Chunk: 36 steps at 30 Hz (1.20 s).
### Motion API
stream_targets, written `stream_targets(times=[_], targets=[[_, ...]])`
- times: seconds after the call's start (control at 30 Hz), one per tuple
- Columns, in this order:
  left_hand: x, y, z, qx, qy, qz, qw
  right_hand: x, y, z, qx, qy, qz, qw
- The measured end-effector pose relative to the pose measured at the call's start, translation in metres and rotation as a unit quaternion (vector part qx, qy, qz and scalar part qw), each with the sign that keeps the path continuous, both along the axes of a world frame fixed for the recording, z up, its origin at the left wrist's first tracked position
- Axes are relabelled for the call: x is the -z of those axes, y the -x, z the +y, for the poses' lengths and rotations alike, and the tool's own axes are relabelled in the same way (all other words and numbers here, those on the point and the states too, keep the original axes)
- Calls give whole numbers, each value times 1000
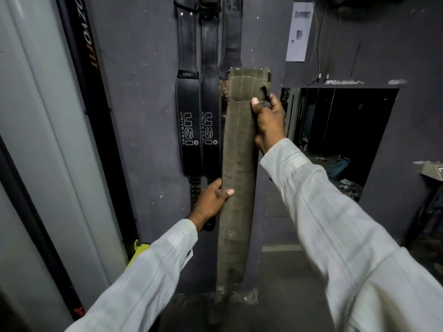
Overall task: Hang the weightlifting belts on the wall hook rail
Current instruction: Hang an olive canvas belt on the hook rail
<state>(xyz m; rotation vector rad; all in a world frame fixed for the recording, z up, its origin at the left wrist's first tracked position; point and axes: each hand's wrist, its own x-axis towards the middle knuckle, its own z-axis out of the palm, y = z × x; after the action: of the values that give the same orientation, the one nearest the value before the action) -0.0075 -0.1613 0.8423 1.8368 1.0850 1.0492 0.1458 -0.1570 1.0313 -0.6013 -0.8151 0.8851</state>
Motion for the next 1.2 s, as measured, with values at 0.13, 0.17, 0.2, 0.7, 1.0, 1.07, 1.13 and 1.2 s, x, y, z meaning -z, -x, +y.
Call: stream_targets(times=[0.13,0.17,0.2,0.7,1.0,1.07,1.13,1.2], targets=[[18,-4,-7,-26,-45,76,996,-6,-11,-4,6,2,2,1000],[19,-7,-9,-41,-45,80,995,-6,-12,-5,6,5,0,1000],[20,-10,-9,-47,-42,80,995,-5,-14,-6,7,5,-3,1000],[-158,-22,-9,6,154,-499,853,44,3,-29,-86,12,-43,995],[-164,-10,-9,-7,66,-323,944,43,-13,-43,-159,34,-79,983],[-163,-10,-10,-19,40,-284,958,47,-15,-45,-188,27,-88,978],[-161,-11,-12,-42,25,-291,956,52,-19,-45,-217,24,-80,973],[-158,-12,-14,-52,31,-301,952,56,-24,-43,-234,38,-39,971]])
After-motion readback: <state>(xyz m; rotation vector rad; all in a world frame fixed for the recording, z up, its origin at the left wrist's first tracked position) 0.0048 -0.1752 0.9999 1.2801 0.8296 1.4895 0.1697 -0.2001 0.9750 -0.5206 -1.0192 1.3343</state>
